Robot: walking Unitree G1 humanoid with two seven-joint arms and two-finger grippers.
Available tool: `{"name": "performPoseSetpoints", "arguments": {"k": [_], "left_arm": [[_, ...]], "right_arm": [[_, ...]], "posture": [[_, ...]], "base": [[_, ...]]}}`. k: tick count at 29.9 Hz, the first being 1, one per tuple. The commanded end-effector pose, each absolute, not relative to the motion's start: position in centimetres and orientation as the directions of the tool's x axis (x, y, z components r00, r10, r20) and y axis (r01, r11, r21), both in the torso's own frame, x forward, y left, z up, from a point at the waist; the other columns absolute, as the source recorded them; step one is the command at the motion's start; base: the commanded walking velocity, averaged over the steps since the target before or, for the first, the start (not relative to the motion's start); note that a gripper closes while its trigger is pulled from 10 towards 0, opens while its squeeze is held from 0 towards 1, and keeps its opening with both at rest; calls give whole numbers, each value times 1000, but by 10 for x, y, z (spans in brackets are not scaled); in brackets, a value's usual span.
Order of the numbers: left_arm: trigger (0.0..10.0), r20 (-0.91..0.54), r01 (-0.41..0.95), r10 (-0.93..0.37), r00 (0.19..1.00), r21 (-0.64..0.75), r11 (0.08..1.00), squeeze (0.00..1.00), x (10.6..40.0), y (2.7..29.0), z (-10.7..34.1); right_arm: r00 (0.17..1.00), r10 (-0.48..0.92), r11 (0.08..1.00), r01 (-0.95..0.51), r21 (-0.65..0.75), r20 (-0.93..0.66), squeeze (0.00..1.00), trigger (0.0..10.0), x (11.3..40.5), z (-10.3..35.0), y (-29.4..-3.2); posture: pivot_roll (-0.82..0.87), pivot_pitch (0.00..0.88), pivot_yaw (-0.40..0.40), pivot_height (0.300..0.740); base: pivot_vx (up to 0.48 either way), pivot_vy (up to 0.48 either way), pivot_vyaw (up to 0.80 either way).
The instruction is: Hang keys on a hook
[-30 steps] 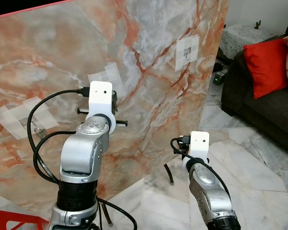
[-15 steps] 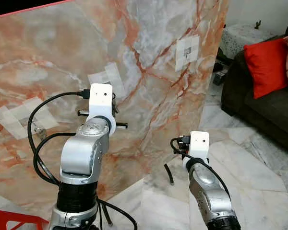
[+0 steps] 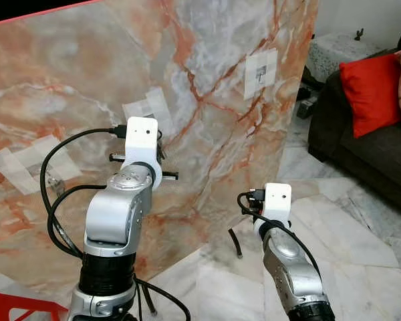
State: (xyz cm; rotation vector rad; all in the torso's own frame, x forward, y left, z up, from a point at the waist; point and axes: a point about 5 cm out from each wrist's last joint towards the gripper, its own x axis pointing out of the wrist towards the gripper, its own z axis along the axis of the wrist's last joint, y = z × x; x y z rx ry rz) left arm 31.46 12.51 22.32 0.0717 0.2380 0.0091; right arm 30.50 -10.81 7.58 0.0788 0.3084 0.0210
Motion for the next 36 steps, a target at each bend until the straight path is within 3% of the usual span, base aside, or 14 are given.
{"name": "performPoseSetpoints", "arguments": {"k": [1,36], "left_arm": [[10000,-221,4,14,975,82,997,0,316,125,227],[10000,-201,18,0,980,87,996,0,325,123,228]], "right_arm": [[950,41,996,-14,90,-310,0,10000,304,74,-104],[950,42,996,-15,90,-309,0,10000,303,74,-103]], "posture": [[100,34,67,740],[98,37,67,740]], "base": [[0,0,0],[0,0,0]]}}
